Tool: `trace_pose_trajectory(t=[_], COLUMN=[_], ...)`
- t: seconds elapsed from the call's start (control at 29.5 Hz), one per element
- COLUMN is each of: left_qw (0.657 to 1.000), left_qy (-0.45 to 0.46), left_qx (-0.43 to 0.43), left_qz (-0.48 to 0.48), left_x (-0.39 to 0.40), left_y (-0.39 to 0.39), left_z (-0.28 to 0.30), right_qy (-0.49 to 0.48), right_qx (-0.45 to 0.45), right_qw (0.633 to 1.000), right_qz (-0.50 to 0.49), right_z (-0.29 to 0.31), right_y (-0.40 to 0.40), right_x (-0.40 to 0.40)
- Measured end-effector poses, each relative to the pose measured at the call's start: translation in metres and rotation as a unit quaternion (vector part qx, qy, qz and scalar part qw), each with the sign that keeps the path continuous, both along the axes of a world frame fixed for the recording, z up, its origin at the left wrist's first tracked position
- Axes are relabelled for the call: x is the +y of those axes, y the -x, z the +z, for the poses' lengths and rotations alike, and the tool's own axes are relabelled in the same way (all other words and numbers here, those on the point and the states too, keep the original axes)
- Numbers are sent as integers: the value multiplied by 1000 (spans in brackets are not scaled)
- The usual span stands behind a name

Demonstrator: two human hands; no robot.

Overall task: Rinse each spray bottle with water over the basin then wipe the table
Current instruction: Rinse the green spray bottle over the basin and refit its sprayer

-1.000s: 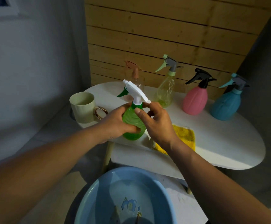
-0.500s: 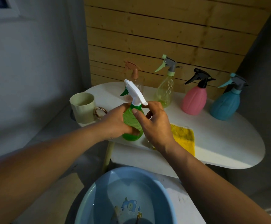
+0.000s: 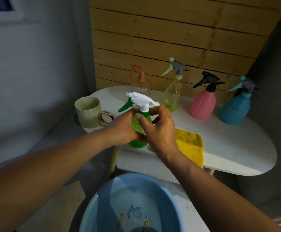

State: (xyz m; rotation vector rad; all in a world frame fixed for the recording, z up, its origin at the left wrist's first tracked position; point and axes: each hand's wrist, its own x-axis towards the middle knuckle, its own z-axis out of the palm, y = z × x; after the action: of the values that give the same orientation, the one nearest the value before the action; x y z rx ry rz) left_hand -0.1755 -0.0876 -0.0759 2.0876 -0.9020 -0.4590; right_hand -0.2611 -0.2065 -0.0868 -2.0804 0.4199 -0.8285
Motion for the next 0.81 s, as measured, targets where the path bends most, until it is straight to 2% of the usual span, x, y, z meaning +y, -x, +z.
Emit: trace_pose_trajectory(t=[0.17,0.34,0.44,0.54,0.64,0.71,0.81], left_qw=[1000,1000,1000,1000,1000,1000,1000], left_qy=[17,26,21,12,20,21,10], left_qx=[-2,5,5,16,20,18,5], left_qz=[13,16,18,5,1,4,5], left_x=[1,0,0,0,-1,-1,-1], left_y=[0,0,0,1,-1,-2,0], left_z=[-2,-4,-4,-3,-5,-7,-5], right_qy=[-28,-81,-125,-113,-135,-110,-85], right_qx=[51,19,31,30,41,50,52], right_qw=[998,994,991,993,989,990,994], right_qz=[9,65,33,12,49,73,33], right_z=[9,13,14,16,16,15,17], right_y=[-2,-4,-9,-10,-7,-5,-6], right_x=[-4,-5,-5,-2,-2,-5,-8])
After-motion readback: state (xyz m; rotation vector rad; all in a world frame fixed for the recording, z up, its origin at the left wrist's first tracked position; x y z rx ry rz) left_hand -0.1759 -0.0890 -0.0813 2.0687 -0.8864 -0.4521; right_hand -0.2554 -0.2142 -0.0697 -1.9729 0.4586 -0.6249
